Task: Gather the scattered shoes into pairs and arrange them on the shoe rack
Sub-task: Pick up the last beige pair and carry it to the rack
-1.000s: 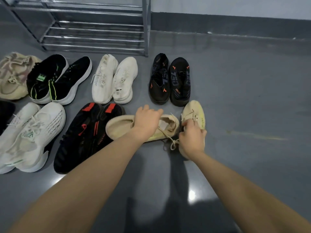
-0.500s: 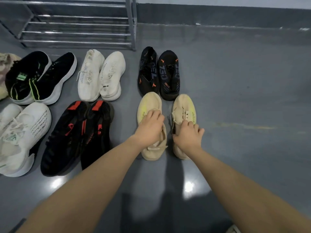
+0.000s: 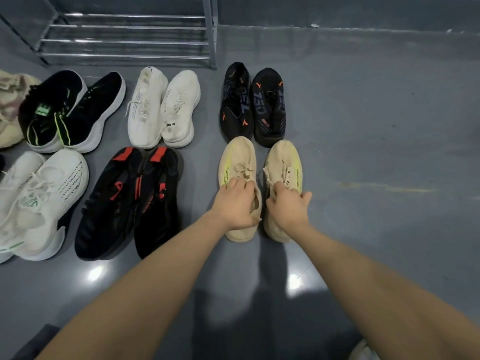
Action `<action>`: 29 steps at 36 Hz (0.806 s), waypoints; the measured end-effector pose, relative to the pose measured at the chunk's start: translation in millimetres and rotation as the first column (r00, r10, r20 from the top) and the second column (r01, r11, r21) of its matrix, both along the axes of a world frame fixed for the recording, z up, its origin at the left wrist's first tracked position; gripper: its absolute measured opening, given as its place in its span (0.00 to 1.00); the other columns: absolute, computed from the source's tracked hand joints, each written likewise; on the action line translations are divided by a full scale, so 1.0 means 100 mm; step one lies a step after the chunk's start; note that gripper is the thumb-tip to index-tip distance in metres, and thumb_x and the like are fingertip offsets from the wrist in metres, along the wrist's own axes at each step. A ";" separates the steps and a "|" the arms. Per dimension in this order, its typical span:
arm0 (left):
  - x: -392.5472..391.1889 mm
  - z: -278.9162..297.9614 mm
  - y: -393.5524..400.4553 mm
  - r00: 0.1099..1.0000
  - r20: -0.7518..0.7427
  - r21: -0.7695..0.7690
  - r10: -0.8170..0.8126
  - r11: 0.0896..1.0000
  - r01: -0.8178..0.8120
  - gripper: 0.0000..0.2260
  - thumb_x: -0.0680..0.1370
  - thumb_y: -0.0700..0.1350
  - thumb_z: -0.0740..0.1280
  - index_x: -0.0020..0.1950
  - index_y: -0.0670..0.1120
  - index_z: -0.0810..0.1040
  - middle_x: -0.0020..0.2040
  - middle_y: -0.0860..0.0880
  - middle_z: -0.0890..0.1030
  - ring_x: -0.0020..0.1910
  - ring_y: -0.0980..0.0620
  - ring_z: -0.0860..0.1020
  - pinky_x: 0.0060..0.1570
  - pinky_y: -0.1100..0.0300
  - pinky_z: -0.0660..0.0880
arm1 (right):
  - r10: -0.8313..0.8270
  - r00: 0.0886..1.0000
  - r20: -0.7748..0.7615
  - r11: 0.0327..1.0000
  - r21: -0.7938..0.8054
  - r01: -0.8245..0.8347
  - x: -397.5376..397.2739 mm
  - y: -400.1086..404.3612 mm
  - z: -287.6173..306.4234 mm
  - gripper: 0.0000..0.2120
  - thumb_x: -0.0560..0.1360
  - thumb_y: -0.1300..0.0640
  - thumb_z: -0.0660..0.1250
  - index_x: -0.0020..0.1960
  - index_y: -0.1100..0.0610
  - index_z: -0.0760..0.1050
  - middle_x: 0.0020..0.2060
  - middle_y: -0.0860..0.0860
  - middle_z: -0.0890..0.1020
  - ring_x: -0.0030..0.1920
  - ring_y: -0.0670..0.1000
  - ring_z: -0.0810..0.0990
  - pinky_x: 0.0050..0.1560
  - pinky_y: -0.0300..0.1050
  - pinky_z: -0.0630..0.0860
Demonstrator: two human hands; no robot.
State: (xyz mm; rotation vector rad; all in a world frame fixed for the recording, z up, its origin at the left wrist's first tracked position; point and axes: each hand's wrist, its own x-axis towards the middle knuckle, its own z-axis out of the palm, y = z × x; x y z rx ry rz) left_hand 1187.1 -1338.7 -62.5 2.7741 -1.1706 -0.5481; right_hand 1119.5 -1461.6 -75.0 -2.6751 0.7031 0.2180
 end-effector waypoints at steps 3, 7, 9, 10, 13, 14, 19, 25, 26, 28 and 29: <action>0.01 0.04 0.07 0.997 -0.052 -0.018 0.059 0.998 -0.060 0.28 0.71 0.55 0.69 0.66 0.44 0.67 0.61 0.44 0.67 0.62 0.44 0.65 0.54 0.53 0.69 | 0.062 0.997 0.038 0.998 0.000 -0.062 0.03 0.11 0.02 0.04 0.76 0.57 0.57 0.44 0.54 0.63 0.33 0.51 0.72 0.43 0.58 0.74 0.40 0.48 0.49; 0.05 0.07 0.21 0.988 -0.129 0.021 0.081 0.997 -0.079 0.22 0.72 0.50 0.68 0.62 0.43 0.71 0.61 0.43 0.64 0.62 0.44 0.62 0.45 0.56 0.68 | 0.119 0.992 0.029 0.992 -0.034 -0.118 0.00 0.22 0.02 0.03 0.77 0.58 0.56 0.44 0.54 0.62 0.33 0.50 0.72 0.42 0.57 0.71 0.43 0.48 0.52; 0.05 0.06 0.26 0.984 -0.161 0.038 0.075 0.997 -0.070 0.21 0.71 0.49 0.68 0.61 0.43 0.71 0.62 0.43 0.62 0.63 0.44 0.61 0.45 0.56 0.69 | 0.104 0.995 0.010 0.994 -0.038 -0.104 -0.02 0.25 -0.01 0.04 0.77 0.57 0.55 0.44 0.53 0.62 0.29 0.48 0.67 0.40 0.55 0.68 0.44 0.48 0.53; 0.03 0.05 0.27 0.981 -0.176 0.036 0.080 0.997 -0.075 0.22 0.71 0.51 0.68 0.61 0.43 0.71 0.64 0.43 0.61 0.64 0.44 0.60 0.46 0.55 0.70 | 0.093 0.996 -0.005 0.995 -0.037 -0.093 -0.02 0.26 -0.02 0.04 0.77 0.56 0.55 0.44 0.53 0.62 0.29 0.48 0.67 0.40 0.55 0.69 0.45 0.48 0.54; -0.07 0.01 0.30 0.971 -0.228 0.043 0.072 0.997 -0.064 0.27 0.72 0.56 0.66 0.66 0.43 0.66 0.67 0.44 0.58 0.67 0.44 0.59 0.56 0.50 0.71 | 0.102 0.993 -0.061 0.994 -0.026 -0.103 -0.02 0.27 -0.04 0.05 0.78 0.54 0.57 0.45 0.54 0.63 0.35 0.50 0.71 0.47 0.56 0.73 0.51 0.50 0.60; -0.11 0.00 0.31 0.967 -0.247 0.052 0.064 0.997 -0.052 0.31 0.73 0.57 0.66 0.69 0.43 0.63 0.68 0.44 0.58 0.68 0.44 0.58 0.59 0.50 0.69 | 0.108 0.991 -0.079 0.994 -0.015 -0.110 -0.02 0.27 -0.03 0.05 0.78 0.53 0.57 0.46 0.54 0.64 0.37 0.50 0.71 0.49 0.56 0.73 0.52 0.51 0.60; -0.11 0.05 0.34 0.957 -0.287 0.041 0.040 0.999 -0.030 0.30 0.75 0.56 0.63 0.73 0.43 0.60 0.71 0.46 0.63 0.71 0.46 0.59 0.63 0.51 0.65 | 0.136 0.984 -0.114 0.988 -0.058 -0.143 -0.04 0.24 -0.01 0.09 0.75 0.50 0.61 0.50 0.55 0.69 0.50 0.53 0.73 0.59 0.58 0.68 0.57 0.53 0.60; -0.26 0.01 0.33 0.977 -0.181 0.214 -0.117 0.964 0.155 0.42 0.66 0.67 0.69 0.69 0.44 0.61 0.72 0.41 0.59 0.74 0.37 0.52 0.72 0.42 0.54 | 0.030 0.994 -0.106 0.993 0.120 -0.017 -0.04 0.22 0.00 0.10 0.77 0.53 0.61 0.54 0.57 0.73 0.65 0.55 0.63 0.63 0.61 0.62 0.63 0.57 0.66; -0.30 -0.01 0.33 0.979 -0.158 0.235 -0.130 0.958 0.166 0.41 0.67 0.65 0.70 0.71 0.45 0.59 0.73 0.40 0.56 0.75 0.35 0.48 0.72 0.39 0.51 | 0.017 0.995 -0.099 0.987 0.161 -0.001 -0.04 0.23 0.01 0.09 0.77 0.54 0.60 0.54 0.58 0.73 0.65 0.56 0.63 0.63 0.61 0.62 0.61 0.57 0.69; -0.33 -0.04 0.32 0.979 -0.163 0.223 -0.121 0.962 0.156 0.38 0.70 0.59 0.69 0.74 0.48 0.57 0.75 0.39 0.52 0.75 0.34 0.45 0.71 0.36 0.47 | -0.001 0.995 -0.099 0.985 0.169 0.017 -0.03 0.25 0.03 0.09 0.77 0.56 0.59 0.52 0.59 0.73 0.65 0.56 0.64 0.63 0.60 0.61 0.58 0.58 0.72; -0.33 -0.05 0.32 0.977 -0.174 0.216 -0.121 0.964 0.158 0.37 0.70 0.57 0.69 0.74 0.50 0.57 0.75 0.38 0.51 0.75 0.33 0.44 0.71 0.35 0.46 | -0.005 0.994 -0.105 0.987 0.156 0.022 -0.03 0.26 0.04 0.09 0.77 0.56 0.59 0.52 0.59 0.73 0.64 0.56 0.64 0.63 0.60 0.62 0.57 0.58 0.73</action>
